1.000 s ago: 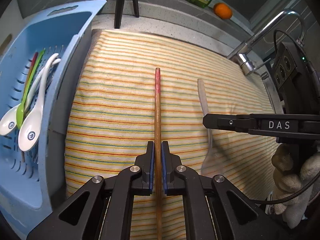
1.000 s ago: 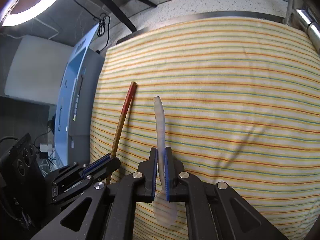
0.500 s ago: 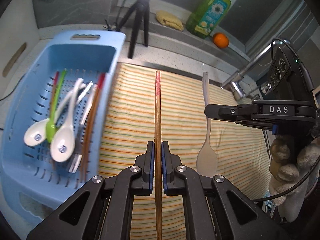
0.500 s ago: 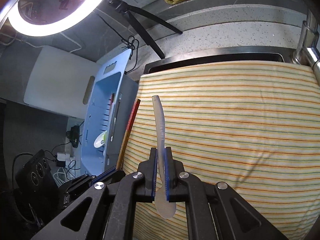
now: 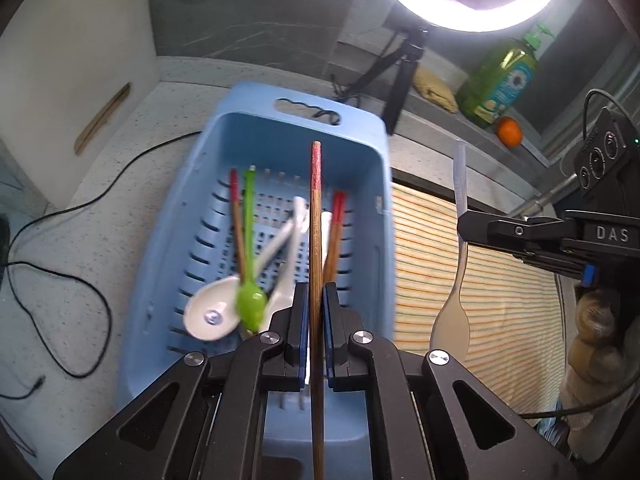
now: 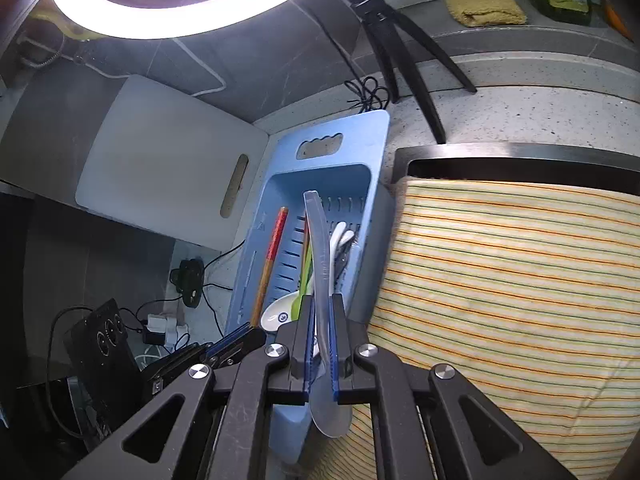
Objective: Organize utensils
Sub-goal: 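Carry the chopstick and clear spoon into the basket and open both tools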
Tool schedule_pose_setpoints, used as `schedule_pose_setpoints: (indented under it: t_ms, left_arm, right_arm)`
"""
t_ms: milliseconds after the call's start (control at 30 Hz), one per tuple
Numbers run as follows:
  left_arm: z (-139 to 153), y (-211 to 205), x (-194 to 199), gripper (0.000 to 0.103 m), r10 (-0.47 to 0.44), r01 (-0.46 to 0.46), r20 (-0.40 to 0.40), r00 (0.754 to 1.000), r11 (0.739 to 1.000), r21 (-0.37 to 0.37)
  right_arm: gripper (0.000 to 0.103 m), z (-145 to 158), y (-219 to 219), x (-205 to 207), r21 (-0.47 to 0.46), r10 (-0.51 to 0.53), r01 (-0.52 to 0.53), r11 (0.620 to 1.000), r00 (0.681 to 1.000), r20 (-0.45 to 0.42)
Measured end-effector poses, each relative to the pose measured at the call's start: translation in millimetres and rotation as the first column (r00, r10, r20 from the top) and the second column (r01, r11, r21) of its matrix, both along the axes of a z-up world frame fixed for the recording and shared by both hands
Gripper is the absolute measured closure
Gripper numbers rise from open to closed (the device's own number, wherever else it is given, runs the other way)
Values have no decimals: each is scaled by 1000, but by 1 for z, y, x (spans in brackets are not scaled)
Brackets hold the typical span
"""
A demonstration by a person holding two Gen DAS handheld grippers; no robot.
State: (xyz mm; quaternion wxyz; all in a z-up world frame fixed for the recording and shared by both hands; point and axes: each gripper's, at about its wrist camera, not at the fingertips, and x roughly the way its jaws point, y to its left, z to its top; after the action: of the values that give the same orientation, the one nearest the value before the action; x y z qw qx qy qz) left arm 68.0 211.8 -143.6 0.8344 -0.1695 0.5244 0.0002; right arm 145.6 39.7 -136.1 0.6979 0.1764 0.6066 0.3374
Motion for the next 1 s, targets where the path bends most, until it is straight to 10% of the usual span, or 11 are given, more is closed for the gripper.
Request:
schedule_pose_setpoints:
  t_ms: [1000]
  left_arm:
    - [-55, 39, 59, 98, 4, 2, -127, 992, 999, 51]
  right_arm:
    - [97, -51, 106, 17, -208, 63, -61, 976, 998, 1]
